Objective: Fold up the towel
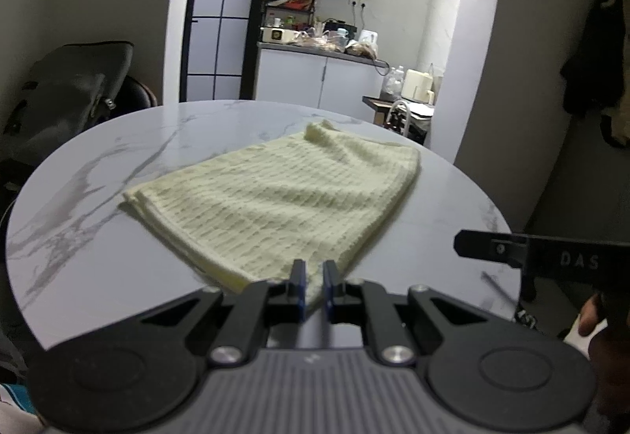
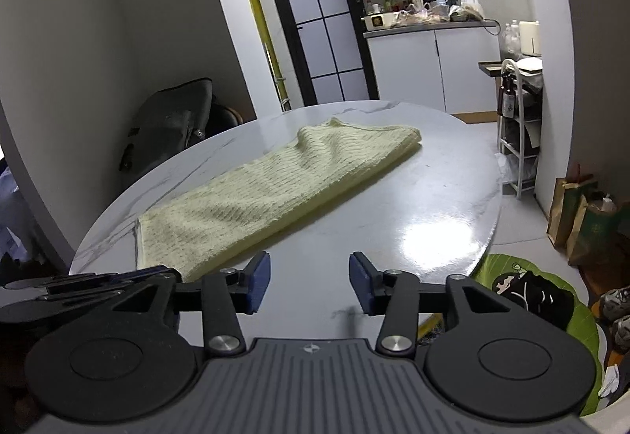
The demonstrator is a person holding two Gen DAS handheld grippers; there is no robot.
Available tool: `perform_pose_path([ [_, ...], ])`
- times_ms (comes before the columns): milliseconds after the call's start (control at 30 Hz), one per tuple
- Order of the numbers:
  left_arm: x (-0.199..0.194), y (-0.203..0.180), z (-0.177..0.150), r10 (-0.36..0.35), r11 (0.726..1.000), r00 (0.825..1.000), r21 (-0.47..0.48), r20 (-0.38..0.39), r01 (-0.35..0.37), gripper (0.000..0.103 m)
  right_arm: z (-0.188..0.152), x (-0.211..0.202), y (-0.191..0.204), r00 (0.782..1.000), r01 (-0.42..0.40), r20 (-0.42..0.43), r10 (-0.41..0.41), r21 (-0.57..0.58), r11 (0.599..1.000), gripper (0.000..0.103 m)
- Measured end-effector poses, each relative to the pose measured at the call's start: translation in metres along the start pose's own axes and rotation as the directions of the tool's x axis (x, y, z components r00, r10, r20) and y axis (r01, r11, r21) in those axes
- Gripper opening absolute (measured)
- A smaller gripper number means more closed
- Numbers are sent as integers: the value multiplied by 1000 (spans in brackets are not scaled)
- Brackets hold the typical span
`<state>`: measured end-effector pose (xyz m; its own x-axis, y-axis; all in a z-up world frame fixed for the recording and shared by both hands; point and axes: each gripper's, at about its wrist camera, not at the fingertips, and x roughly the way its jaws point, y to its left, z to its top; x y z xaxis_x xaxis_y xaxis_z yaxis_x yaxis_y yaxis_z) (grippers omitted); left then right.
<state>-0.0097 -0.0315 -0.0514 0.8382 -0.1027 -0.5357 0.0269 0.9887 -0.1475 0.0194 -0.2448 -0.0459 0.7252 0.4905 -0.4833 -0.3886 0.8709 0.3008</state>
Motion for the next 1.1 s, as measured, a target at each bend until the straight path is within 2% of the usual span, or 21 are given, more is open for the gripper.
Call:
perform_pose_path([
  [367, -1, -18, -4, -78, 997, 997, 20, -13, 78, 11, -12, -4, 5, 1000, -6, -22, 5, -13, 1000, 54],
  [600, -13, -10, -4, -40, 997, 999, 73, 3, 40, 14, -16, -2, 19, 999, -31, -33, 30, -27, 999, 55],
  [733, -21, 0, -2, -20, 998, 1000, 67, 6, 20, 15, -18, 0, 27, 998, -46, -40, 44, -35, 998, 58],
  [800, -23, 5, -1, -7, 998, 1000, 57, 11, 6, 15, -20, 0, 31, 998, -53, -43, 51, -39, 998, 63],
  [1100, -26, 37, 3, 61, 998, 998, 7, 25, -61, 18, -21, -2, 42, 996, -72, -55, 69, -67, 995, 64],
])
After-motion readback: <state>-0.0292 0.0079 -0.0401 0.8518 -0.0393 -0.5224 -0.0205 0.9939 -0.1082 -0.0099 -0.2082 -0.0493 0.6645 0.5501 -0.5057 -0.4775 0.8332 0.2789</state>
